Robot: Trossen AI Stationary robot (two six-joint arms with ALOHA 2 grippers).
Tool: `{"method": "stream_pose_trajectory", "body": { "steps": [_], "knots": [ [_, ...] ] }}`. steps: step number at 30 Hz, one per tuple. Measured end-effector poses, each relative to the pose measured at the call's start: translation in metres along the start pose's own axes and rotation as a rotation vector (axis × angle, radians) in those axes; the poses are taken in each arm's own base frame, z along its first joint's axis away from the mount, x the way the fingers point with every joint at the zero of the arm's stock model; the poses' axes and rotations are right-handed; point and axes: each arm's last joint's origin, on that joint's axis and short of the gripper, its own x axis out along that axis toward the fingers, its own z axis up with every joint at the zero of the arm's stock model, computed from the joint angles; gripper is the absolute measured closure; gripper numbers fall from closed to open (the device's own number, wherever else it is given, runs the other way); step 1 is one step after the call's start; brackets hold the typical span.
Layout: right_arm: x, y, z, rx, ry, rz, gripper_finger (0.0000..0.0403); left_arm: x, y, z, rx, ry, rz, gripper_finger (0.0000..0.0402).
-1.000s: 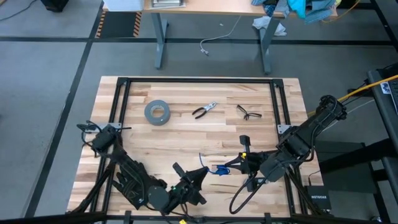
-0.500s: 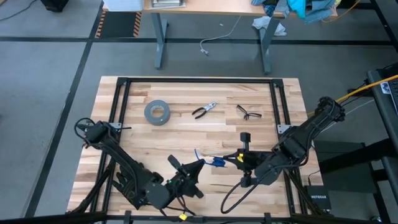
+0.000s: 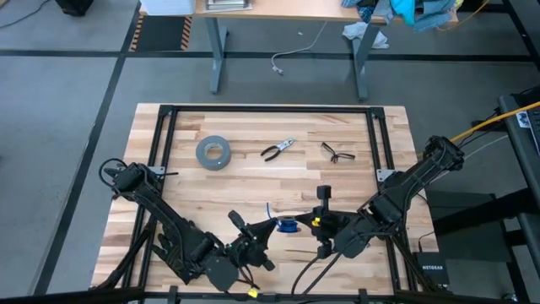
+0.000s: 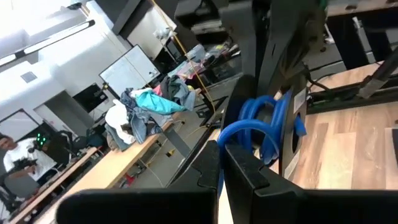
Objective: Coil cords
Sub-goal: Coil the blue wire cable onto the black spool
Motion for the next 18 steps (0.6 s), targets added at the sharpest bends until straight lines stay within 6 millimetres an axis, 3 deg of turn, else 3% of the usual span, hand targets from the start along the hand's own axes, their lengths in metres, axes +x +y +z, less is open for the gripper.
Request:
{"method": "stream_pose_trajectory", "body": {
  "steps": [18],
  "knots": [
    [0.002,-0.006,-0.009,0.021,0.086,-0.038,0.0400,0.000,-0.006,-0.020,-0.030,0.034,-0.042,0.0399]
  ]
}}
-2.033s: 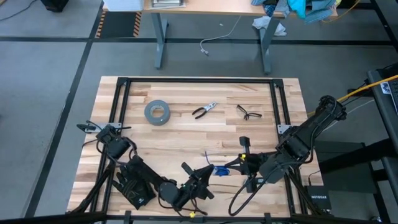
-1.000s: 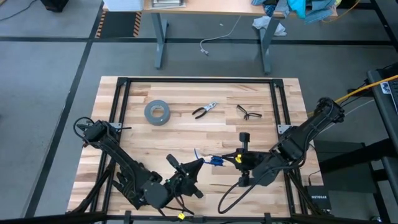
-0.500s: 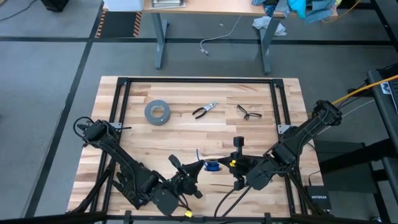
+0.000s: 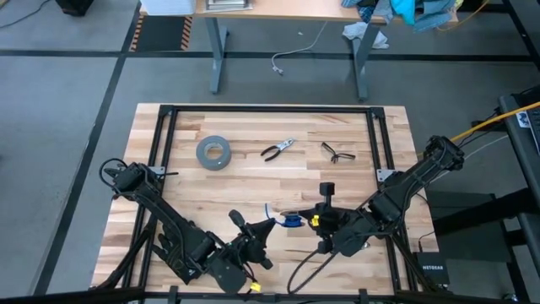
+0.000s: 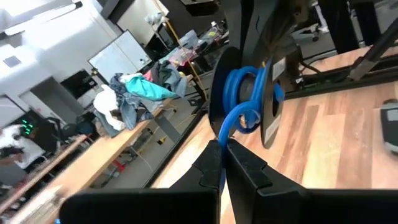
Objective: Coil cords
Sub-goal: Coil the blue wire cable onto the black spool
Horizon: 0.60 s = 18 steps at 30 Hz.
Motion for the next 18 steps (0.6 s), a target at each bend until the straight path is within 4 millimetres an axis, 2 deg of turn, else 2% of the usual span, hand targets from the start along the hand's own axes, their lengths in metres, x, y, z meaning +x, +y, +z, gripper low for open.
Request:
{"method": "stream_pose_trajectory", "body": {
  "steps": [9,14,18],
  "knots": [
    [0.003,0.002,-0.003,-0.007,0.033,0.022,0.0400,0.004,-0.002,-0.016,-0.049,0.054,-0.076,0.0380],
    [0.002,0.002,-0.006,-0.013,0.073,0.063,0.0400,0.013,0.000,-0.032,-0.123,0.156,-0.154,0.0392],
    [0.004,0.002,-0.007,0.001,0.092,0.087,0.0400,0.020,-0.003,-0.043,-0.158,0.230,-0.182,0.0384]
  ]
}}
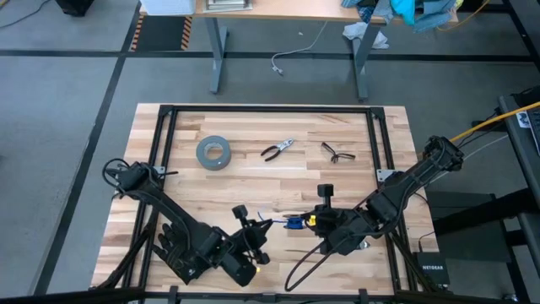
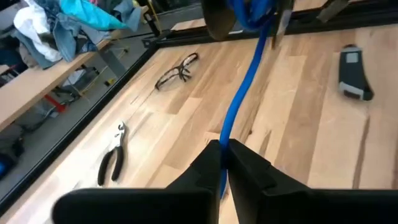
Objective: Coil cords
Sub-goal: Coil the blue wire cable onto the black spool
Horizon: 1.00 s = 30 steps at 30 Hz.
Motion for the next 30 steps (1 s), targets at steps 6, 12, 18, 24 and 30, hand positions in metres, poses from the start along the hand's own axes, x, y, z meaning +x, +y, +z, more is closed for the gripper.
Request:
{"method": "stream_pose_trajectory", "body": {
  "steps": [6,12,18,24,30],
  "knots": [
    [0.004,-0.005,-0.002,0.028,0.048,0.029,0.0400,0.009,-0.008,-0.011,-0.001,0.032,-0.009,0.0344],
    [0.007,-0.009,0.000,0.067,0.040,0.002,0.0400,0.024,-0.018,-0.026,-0.034,0.066,0.003,0.0311],
    [0.008,-0.011,0.004,0.094,0.005,-0.015,0.0400,0.033,-0.032,-0.033,-0.110,-0.030,0.084,0.0269],
    [0.008,-0.009,0.007,0.087,-0.030,-0.008,0.0400,0.031,-0.043,-0.020,-0.206,-0.090,0.002,0.0217],
    [0.002,-0.012,0.009,0.100,-0.052,0.009,0.0400,0.035,-0.046,-0.007,-0.159,-0.146,-0.030,0.0188]
  ]
}}
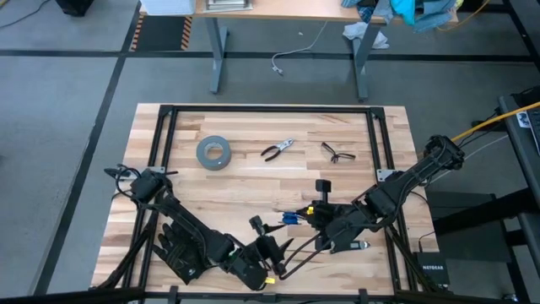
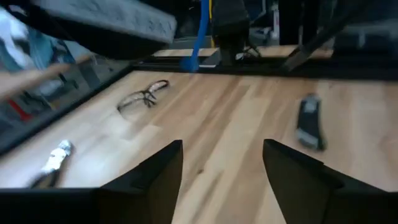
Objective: Coil cords
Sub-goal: Coil the blue wire cable onto the black spool
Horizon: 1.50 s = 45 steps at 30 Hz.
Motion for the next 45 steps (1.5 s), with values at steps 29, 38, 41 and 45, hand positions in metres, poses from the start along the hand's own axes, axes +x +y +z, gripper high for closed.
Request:
{"method": "stream_pose_trajectory", "body": {
  "steps": [29,38,41,45],
  "knots": [
    [-0.100,0.007,0.013,0.070,-0.378,0.198,0.0400,0.089,0.025,0.041,0.001,-0.413,-0.264,0.0185],
    [-0.113,0.012,0.008,0.065,-0.409,0.172,0.0400,0.097,0.031,0.047,0.055,-0.503,-0.394,0.0185],
    [-0.113,0.012,0.008,0.065,-0.409,0.172,0.0400,0.097,0.032,0.050,0.078,-0.551,-0.408,0.0185],
    [-0.113,0.012,0.008,0.066,-0.410,0.173,0.0400,0.098,0.035,0.053,0.107,-0.591,-0.430,0.0185]
  ]
}}
